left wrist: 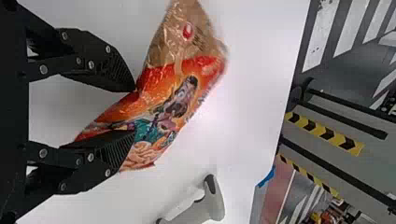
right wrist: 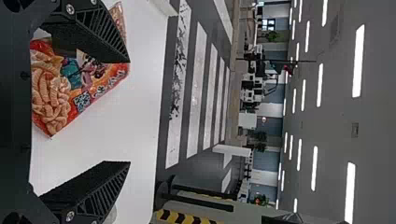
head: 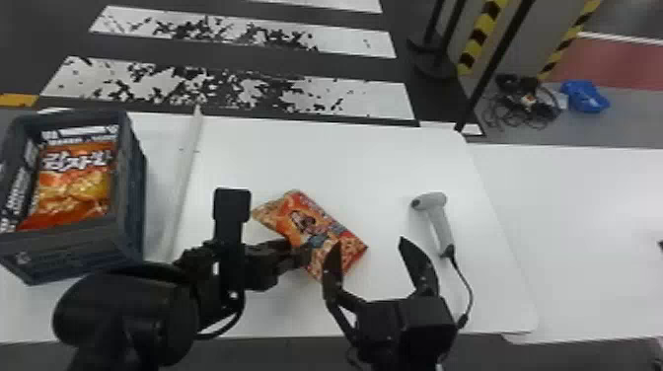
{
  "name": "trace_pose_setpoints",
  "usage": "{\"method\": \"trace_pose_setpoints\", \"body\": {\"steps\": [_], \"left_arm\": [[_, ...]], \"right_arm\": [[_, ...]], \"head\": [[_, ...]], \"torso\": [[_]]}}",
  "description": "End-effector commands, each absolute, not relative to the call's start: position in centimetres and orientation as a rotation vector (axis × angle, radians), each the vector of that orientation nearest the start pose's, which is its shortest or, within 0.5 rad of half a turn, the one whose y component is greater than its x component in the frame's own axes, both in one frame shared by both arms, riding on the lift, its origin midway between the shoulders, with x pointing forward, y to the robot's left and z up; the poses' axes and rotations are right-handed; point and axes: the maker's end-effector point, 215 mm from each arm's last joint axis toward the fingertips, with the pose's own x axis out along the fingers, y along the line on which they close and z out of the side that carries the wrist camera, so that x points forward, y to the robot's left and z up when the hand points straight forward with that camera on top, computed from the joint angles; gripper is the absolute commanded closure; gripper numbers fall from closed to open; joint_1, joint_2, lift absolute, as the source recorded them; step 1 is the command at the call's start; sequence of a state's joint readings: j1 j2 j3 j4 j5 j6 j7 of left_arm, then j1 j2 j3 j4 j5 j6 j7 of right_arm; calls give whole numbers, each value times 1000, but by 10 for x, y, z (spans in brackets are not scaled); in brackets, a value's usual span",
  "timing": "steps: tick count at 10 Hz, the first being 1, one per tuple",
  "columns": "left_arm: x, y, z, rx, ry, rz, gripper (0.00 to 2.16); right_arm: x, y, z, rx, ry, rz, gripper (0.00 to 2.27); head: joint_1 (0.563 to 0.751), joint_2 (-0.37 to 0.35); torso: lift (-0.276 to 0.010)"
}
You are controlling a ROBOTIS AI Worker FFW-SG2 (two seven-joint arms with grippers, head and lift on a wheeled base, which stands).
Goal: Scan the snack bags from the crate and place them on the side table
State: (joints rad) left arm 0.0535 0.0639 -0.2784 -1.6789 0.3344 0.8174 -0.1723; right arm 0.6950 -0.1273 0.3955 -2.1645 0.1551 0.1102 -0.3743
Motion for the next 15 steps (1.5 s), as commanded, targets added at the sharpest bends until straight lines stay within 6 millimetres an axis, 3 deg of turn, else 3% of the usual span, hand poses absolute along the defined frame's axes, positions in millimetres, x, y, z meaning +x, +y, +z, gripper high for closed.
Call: {"method": "trace_pose_setpoints", "body": {"steps": [1, 2, 4, 6, 8, 11, 12, 15], "left_arm": [[447, 18, -521, -173, 763, -539, 12], [446, 24, -516, -133, 733, -523, 19], [458, 49, -476, -75, 546, -442, 22], [466, 95, -431, -32, 373, -340, 33], [469, 134, -389, -26, 222, -282, 33], [460, 196, -332, -14, 7, -202, 36], [455, 212, -318, -12, -44, -178, 39], [447, 226, -300, 1, -109, -162, 39]], "right_arm": [[355, -111, -381, -88, 208, 27, 103], [355, -112, -380, -92, 210, 28, 103], [359, -118, -388, -100, 242, 24, 100], [363, -129, -404, -108, 308, 20, 87], [371, -131, -406, -89, 324, 23, 87], [389, -135, -418, -47, 391, 59, 97], [398, -142, -428, -36, 430, 64, 97], [422, -150, -457, 155, 534, 200, 113]], "head": [[695, -138], [695, -136], [695, -119], [695, -84], [695, -44], [695, 44], [695, 59], [695, 109]], "torso": [[-50], [-50], [-50], [-50], [-50], [-50], [-50], [-50]]}}
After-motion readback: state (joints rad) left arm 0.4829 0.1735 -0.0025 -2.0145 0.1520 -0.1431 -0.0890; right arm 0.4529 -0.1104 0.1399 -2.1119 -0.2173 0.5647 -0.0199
